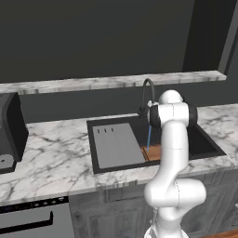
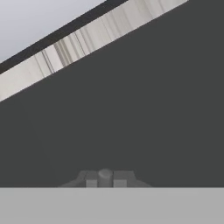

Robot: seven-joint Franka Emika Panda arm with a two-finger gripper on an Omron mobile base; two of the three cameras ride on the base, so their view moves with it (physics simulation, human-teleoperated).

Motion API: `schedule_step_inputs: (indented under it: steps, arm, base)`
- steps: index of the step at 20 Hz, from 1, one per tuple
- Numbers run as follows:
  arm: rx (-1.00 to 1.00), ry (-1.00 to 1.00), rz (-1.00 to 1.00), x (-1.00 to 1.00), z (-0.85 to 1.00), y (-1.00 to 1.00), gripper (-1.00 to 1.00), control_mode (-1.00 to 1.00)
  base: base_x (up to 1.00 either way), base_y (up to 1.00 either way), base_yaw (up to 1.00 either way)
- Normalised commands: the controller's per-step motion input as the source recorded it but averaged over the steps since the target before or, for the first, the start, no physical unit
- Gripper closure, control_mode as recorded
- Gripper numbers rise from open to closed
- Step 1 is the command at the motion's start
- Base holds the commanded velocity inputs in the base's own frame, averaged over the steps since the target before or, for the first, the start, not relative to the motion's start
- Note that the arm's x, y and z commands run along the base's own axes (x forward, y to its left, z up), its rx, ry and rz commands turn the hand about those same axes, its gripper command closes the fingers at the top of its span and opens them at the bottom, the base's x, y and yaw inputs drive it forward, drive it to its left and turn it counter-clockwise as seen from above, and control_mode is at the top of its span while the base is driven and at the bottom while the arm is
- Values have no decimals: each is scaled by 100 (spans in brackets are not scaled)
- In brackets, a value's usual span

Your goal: Turn on the sink faucet with hot water and rinse the cutting board for ten seconds, then turn off the faucet. Push the cutting board to reach the water if necessary.

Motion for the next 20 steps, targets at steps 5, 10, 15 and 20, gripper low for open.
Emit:
schedule_step_inputs:
  steps: [5, 10, 15, 20]
  arm:
    - [0, 0, 0, -14, 0, -25, 100, -100]
    - [0, 0, 0, -19, 0, -24, 100, -100]
    - [0, 0, 0, -24, 0, -26, 100, -100]
    - [0, 0, 0, -29, 0, -30, 100, -100]
  base:
    - [0, 0, 0]
    - [0, 0, 0]
    - [0, 0, 0]
    - [0, 0, 0]
